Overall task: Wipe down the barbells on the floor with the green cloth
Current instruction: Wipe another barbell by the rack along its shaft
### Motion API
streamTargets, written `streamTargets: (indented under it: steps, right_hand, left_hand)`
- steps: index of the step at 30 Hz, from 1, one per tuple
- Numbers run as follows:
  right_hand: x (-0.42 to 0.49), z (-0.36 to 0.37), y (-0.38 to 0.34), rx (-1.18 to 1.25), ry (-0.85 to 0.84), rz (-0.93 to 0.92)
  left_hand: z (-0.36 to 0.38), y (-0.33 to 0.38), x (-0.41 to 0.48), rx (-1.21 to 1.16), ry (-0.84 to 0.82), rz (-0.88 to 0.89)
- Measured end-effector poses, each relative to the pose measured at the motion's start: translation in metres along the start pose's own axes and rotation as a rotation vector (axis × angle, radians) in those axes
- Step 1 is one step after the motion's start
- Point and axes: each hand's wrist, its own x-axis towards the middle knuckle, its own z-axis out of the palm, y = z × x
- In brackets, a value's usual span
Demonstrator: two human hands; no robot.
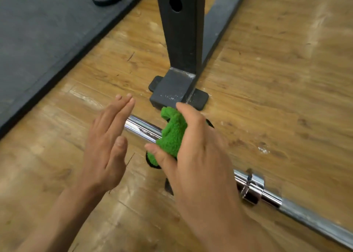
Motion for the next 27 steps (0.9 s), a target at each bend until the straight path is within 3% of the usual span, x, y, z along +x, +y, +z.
streamTargets:
  steps: [4,11,16,23,27]
  right_hand:
    - [0.027,0.045,-0.023,-0.251,-0.225,0.038]
    - [0.043,0.066,-0.007,-0.663,-0.680,0.078]
    - [0.038,0.052,-0.001,-0.872,-0.807,0.058]
    - [-0.004,0.038,0.046,-0.351,-0.369,0.022]
    - [-0.014,0.048,0.046,-0.144,-0.166,0.183]
  left_hand:
    - [-0.028,-0.028,-0.016,0.029,0.050,-0.133]
    - [0.021,-0.013,-0.041,-0.187,-0.193,-0.109]
    - [0.059,-0.002,-0.037,-0.264,-0.240,-0.088]
    - [0.093,-0.010,-0.031,0.065,-0.207,0.003]
    - [0.097,-0.004,-0.017,0.104,-0.207,0.061]
